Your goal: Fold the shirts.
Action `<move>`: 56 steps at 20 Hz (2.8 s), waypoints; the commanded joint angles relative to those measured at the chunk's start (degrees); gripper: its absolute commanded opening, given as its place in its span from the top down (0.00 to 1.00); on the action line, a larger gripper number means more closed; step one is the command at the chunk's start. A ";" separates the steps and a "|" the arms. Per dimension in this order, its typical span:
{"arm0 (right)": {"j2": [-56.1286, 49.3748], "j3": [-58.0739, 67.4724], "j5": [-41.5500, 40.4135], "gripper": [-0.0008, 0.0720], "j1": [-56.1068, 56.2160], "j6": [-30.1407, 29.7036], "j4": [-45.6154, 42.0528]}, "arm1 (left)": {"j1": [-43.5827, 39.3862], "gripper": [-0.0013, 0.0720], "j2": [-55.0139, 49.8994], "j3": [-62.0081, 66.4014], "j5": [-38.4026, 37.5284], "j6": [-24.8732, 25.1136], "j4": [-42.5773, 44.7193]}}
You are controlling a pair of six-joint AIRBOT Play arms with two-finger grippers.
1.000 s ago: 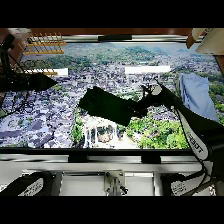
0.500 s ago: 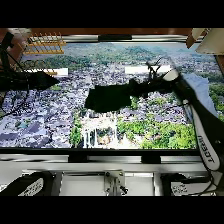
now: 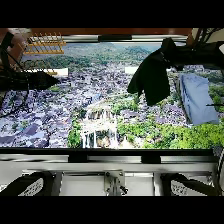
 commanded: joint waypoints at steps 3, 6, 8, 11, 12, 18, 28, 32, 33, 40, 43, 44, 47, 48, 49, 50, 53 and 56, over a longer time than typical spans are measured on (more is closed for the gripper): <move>-1.40 1.20 -12.35 0.89 -3.41 0.33 -11.06 | -3.13 0.94 -0.11 -0.02 0.28 1.68 0.00; -4.31 1.20 -27.67 0.89 -4.55 -2.19 -11.13 | -4.61 0.94 -0.55 -0.09 0.74 1.68 -0.02; -6.23 1.20 -39.41 0.89 -4.83 -3.08 -11.13 | -5.20 0.94 -0.76 -0.13 0.74 1.68 0.00; -8.70 1.20 -56.13 0.89 -6.43 -3.32 -11.26 | -6.40 0.94 -0.74 -0.13 0.68 0.81 -0.04; -9.53 1.20 -60.11 0.89 -7.89 -2.12 -11.26 | -7.21 0.94 -0.76 -0.13 0.70 0.83 -0.04; -14.53 1.20 -69.00 0.89 -19.50 1.01 -11.26 | -16.02 0.94 -0.85 -0.20 1.92 0.83 -0.04; -21.73 1.22 -78.93 0.89 -23.15 3.08 -9.53 | -22.75 0.94 -3.80 -0.22 7.26 0.83 -0.02; -24.28 2.34 -86.29 0.89 -21.75 9.07 -9.57 | -23.65 0.94 -4.96 -0.22 7.13 0.85 0.00; -25.03 3.34 -86.03 0.89 -21.27 10.82 -9.60 | -23.65 0.94 -5.14 -0.24 7.10 0.85 -0.02; -29.79 8.11 -86.07 0.89 -16.94 14.71 -10.19 | -23.63 0.94 -5.66 -0.24 7.13 0.90 0.00; -29.86 8.11 -83.47 0.89 -15.47 14.88 -10.21 | -23.63 0.94 -5.64 -0.22 7.10 0.96 0.00; -29.49 8.11 -79.84 0.89 -14.84 15.26 -10.32 | -23.63 0.94 -5.64 -0.22 7.13 1.07 0.00; -26.75 8.11 -65.00 0.89 -13.11 12.07 -17.90 | -23.63 0.94 -5.64 -0.20 6.56 1.07 0.00; -25.57 8.11 -62.53 0.89 -12.94 10.34 -21.27 | -23.58 0.94 -5.64 -0.20 5.62 1.09 0.00; -24.24 8.11 -60.96 0.89 -12.90 8.70 -24.15 | -23.58 0.94 -5.64 -0.20 5.07 1.11 0.02; -23.08 8.11 -59.71 0.89 -12.96 8.41 -25.11 | -23.61 0.94 -5.64 -0.20 4.96 1.53 0.02; -19.67 8.11 -55.39 0.89 -12.96 5.73 -25.24 | -23.58 0.94 -5.68 -0.20 5.16 1.70 0.37; -18.08 8.11 -44.04 0.89 -13.20 -5.22 -28.52 | -23.58 0.94 -5.68 -0.20 4.98 1.70 0.46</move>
